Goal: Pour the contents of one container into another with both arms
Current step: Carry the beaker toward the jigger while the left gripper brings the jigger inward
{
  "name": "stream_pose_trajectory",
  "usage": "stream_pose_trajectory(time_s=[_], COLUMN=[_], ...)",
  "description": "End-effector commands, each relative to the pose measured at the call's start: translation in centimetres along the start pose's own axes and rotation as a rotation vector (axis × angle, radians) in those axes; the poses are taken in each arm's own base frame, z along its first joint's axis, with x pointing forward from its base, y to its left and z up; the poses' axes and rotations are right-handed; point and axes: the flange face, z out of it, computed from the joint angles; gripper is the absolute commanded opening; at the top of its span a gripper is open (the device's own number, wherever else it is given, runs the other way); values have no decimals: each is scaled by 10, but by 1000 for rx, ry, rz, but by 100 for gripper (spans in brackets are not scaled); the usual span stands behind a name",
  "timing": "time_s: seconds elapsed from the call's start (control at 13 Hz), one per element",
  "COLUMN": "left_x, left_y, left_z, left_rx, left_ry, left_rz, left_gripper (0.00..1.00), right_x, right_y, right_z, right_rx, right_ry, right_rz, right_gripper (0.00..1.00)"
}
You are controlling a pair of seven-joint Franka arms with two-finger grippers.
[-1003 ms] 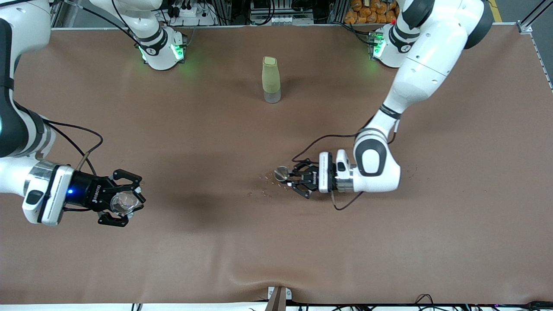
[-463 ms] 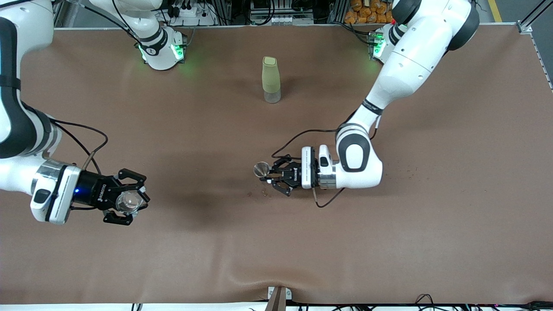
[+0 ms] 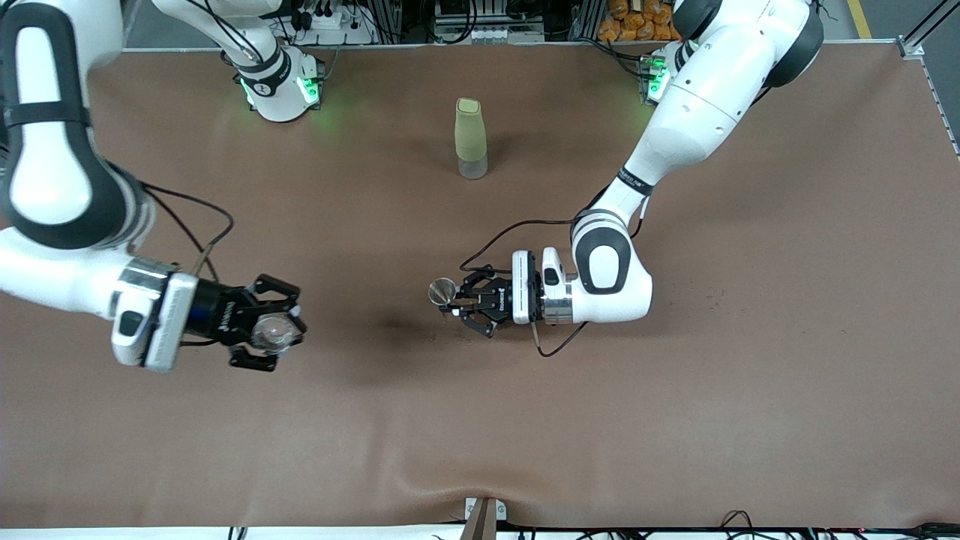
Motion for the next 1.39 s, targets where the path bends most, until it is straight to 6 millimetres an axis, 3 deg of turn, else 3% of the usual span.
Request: stream_pose_trajectory(time_s=[0.0,0.46,0.85,1.31], left_x=[0,-2,-7,-5], left_y=[-6,-13,-14,-15], left_z=[0,-13,-15,-10], left_rx=[25,35,39,68], left_ry=[17,3,-3,-25], left_rz=[7,19,22,27], left_gripper=[0,0,0,0], right_x=[-9,7,6,5], right_y=[-33,-85,-112,-128], right_z=[20,67,96,117], right_rx=[-14,50,87,98], right_ry=[-40,-127,-186,-219], right_rz=[67,186,264,322], right_gripper=[0,0,0,0])
